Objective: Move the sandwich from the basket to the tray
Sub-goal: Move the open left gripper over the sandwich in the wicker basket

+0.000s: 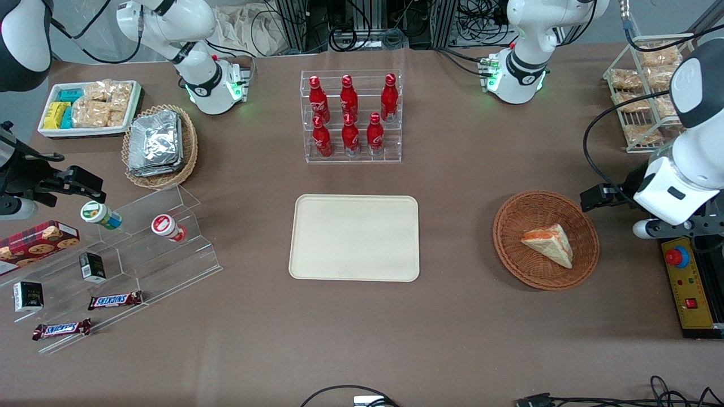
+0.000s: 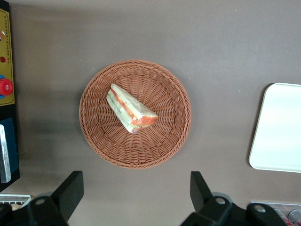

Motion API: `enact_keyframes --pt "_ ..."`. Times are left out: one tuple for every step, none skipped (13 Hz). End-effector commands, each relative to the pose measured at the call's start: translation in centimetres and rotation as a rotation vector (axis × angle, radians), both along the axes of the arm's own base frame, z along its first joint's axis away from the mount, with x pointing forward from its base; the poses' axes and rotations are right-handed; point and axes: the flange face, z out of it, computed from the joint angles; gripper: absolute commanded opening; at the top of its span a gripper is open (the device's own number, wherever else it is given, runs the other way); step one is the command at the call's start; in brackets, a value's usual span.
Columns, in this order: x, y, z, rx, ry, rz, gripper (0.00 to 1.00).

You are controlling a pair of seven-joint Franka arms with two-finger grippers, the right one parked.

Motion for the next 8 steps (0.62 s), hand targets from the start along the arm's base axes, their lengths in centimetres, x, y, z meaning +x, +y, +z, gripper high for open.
enact_keyframes --pt "0.5 0.2 0.4 0.003 -0.001 0.007 1.00" --pt "0.5 0.1 0.5 0.000 -0.001 0.010 1.00" --pt "0.6 0.2 0.8 -0.002 -0.005 0.012 1.00" --pt "0.8 0.6 1.1 -0.003 -0.003 0.019 1.00" --pt "1.0 0.8 1.3 0.001 -0.005 0.020 1.00" --pt "1.0 0.6 1.0 0.015 -0.001 0.014 1.00" --pt "1.0 0.5 0.6 0.038 0.006 0.015 1.00" --pt "0.6 0.6 -0.6 0.046 0.039 0.022 1.00"
